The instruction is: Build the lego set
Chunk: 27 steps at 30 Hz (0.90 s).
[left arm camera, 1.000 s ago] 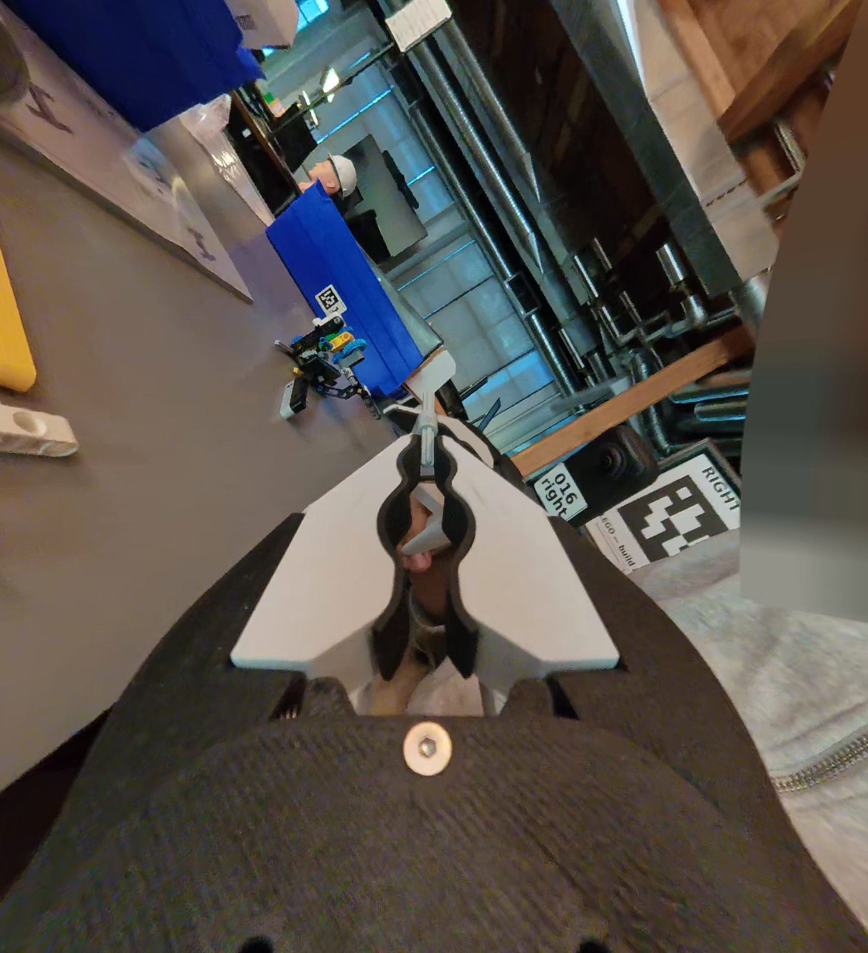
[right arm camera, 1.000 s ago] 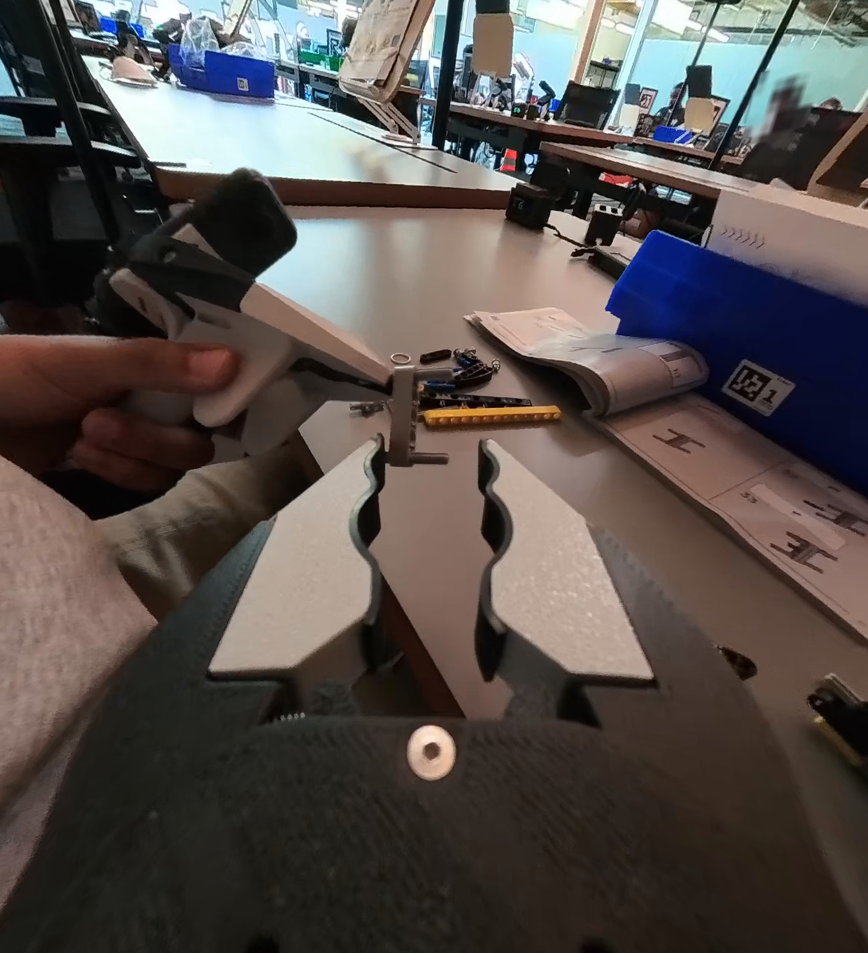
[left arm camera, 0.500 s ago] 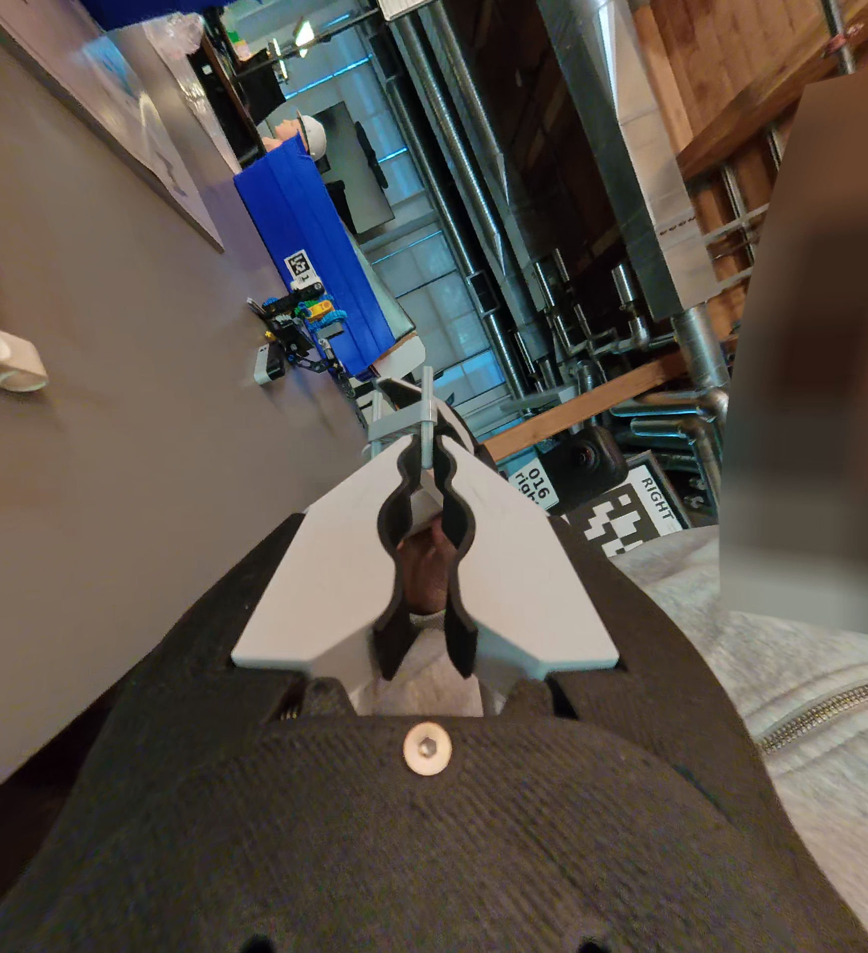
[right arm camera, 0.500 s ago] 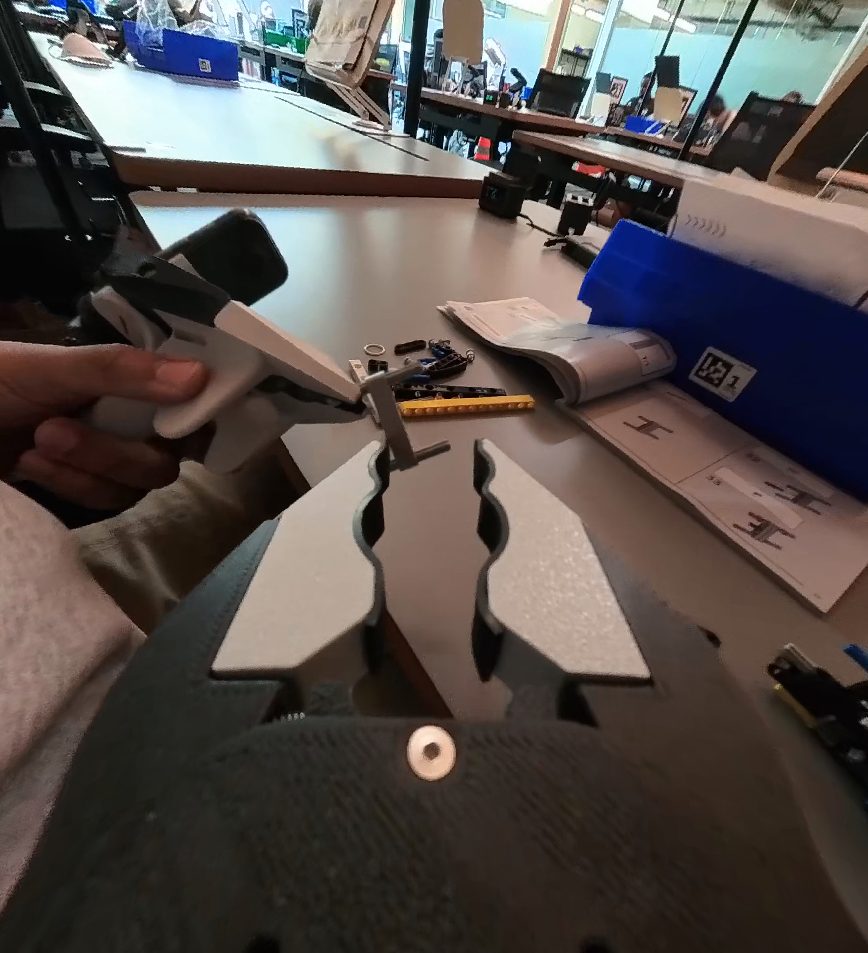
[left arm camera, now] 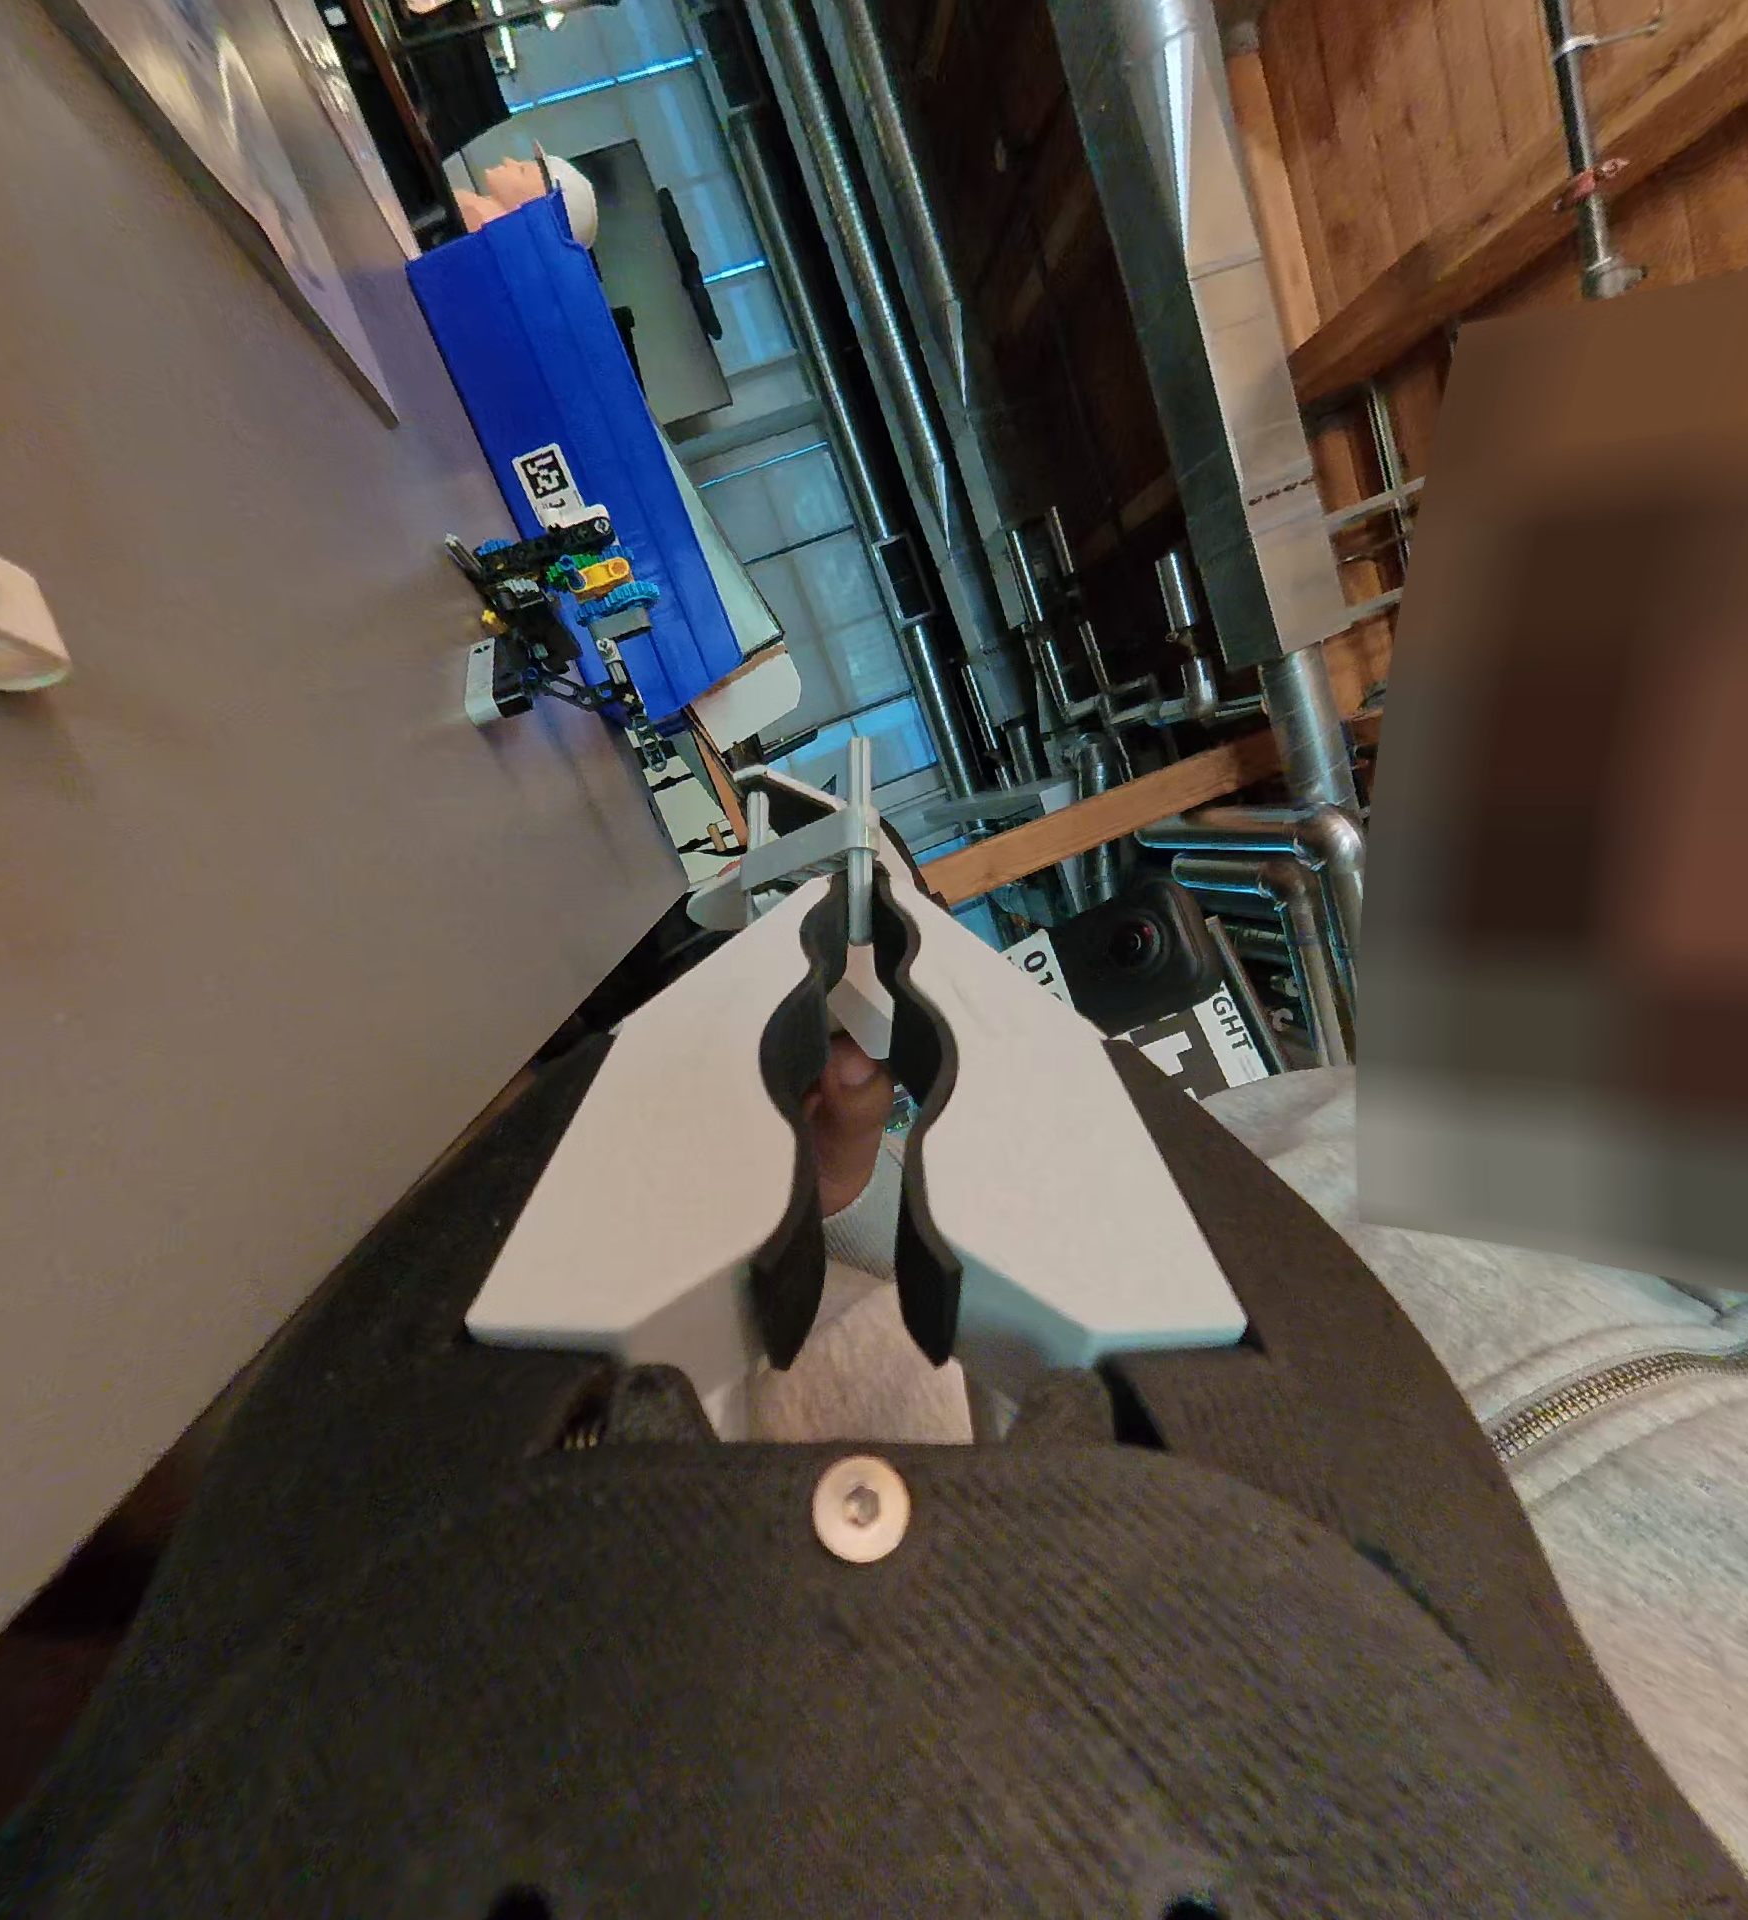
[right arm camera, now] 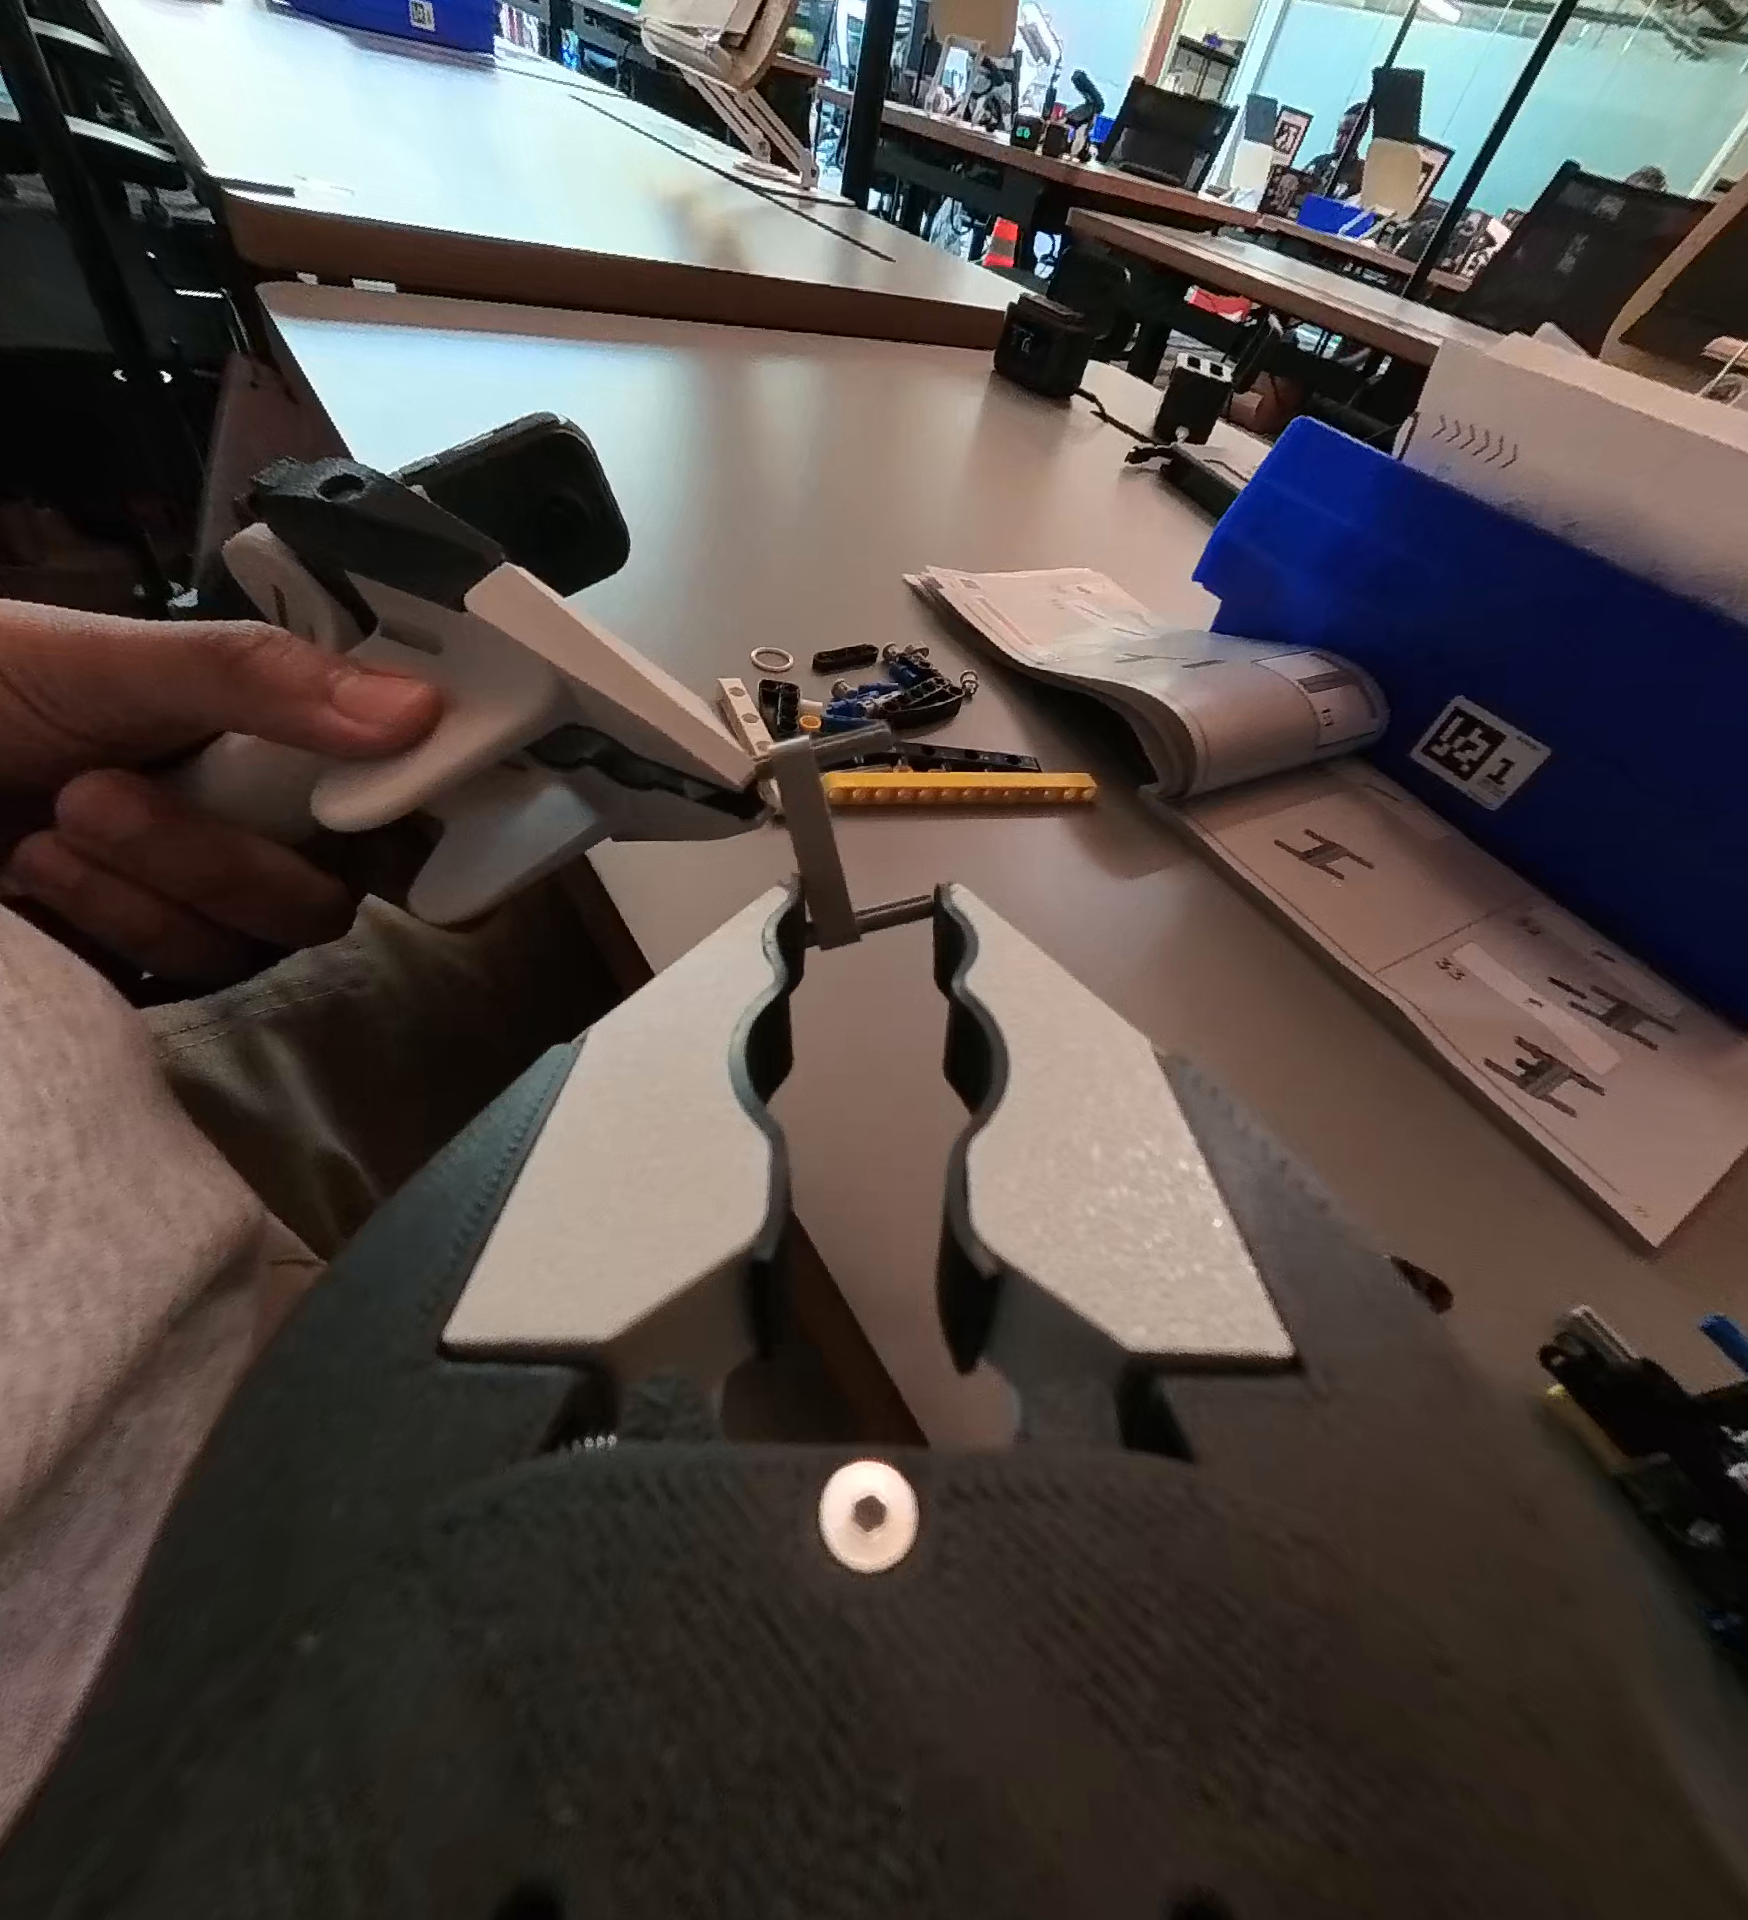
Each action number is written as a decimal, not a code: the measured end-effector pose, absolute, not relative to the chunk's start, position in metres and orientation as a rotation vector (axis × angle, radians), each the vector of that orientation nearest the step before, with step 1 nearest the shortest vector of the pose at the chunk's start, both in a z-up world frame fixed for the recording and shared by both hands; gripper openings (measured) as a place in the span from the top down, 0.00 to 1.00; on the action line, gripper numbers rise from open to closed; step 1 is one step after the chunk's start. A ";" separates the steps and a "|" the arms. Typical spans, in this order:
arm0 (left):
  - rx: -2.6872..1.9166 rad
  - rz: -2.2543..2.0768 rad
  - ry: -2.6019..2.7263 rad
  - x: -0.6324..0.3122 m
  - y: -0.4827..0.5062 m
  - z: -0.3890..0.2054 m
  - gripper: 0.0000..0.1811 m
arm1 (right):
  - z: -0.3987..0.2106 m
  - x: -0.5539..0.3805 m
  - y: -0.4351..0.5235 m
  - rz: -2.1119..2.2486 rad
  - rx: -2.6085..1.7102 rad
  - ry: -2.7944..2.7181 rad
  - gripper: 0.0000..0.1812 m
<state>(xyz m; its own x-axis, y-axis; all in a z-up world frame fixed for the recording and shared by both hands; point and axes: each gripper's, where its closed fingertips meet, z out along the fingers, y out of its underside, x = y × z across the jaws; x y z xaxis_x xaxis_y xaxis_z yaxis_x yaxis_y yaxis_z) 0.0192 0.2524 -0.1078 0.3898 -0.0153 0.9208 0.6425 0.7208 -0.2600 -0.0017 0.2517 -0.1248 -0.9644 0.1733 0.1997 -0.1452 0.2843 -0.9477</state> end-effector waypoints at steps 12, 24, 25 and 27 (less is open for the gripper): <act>-0.660 -0.478 -1.115 0.018 0.254 -0.110 0.99 | -0.130 -0.001 0.254 1.703 -0.066 -2.351 0.88; -0.647 -0.490 -1.116 0.018 0.253 -0.110 0.99 | -0.131 0.000 0.254 1.670 -0.077 -2.375 0.88; -0.647 -0.490 -1.115 0.018 0.253 -0.110 0.99 | -0.131 0.000 0.254 1.668 -0.076 -2.374 0.88; -0.647 -0.488 -1.120 0.018 0.253 -0.111 0.99 | -0.132 0.000 0.254 1.661 -0.078 -2.383 0.88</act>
